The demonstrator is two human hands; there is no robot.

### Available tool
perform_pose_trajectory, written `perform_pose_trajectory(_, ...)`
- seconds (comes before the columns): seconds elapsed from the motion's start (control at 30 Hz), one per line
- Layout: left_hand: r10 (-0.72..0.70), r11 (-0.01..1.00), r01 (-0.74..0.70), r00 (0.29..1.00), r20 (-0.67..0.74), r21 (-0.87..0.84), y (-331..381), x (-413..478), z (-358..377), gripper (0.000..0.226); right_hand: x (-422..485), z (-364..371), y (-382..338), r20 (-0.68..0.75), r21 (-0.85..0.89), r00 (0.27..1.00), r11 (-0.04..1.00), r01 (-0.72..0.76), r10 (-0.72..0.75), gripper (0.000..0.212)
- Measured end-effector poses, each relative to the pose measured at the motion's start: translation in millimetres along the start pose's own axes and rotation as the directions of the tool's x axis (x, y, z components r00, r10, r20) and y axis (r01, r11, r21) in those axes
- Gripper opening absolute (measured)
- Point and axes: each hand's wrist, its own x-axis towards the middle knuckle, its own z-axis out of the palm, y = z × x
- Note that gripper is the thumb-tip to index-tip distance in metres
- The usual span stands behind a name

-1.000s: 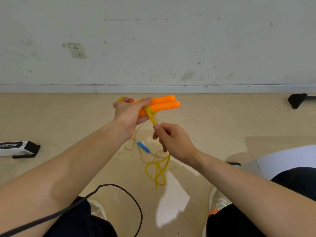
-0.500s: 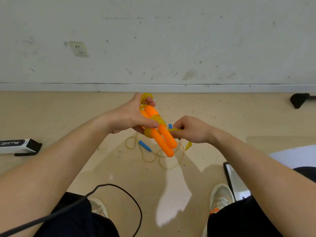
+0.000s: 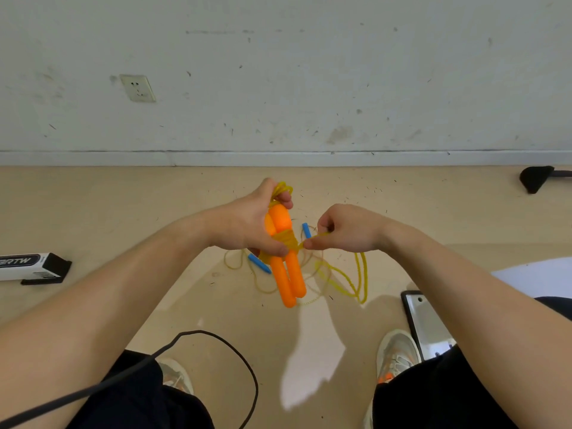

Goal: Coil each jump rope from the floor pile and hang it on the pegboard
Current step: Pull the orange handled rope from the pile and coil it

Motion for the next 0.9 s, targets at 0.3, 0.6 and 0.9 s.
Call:
perform_pose_trajectory(0.3,0.138,0.934,0.032,0.886,-0.443,0.355,-14.5,11.1,4.4,0.074,-24.1,19.3,-43.5,0.118,0.843,0.993,0.529,-0.099,-0.002,0.026)
perform_pose_trajectory(0.6,0.063,0.998,-0.020,0.675,-0.735,0.067,-20.0,22.7,17.2,0.072,-11.8,48.4,-48.9,-0.306,0.705,0.952,0.672,0.227,-0.001,0.040)
perform_pose_trajectory(0.9,-0.334,0.810,-0.092,0.739,-0.585,-0.579,-10.9,29.0,19.3,0.067,-10.0,53.1,-46.2,-0.376,0.424,0.920,0.861,0.280,-0.114,0.057)
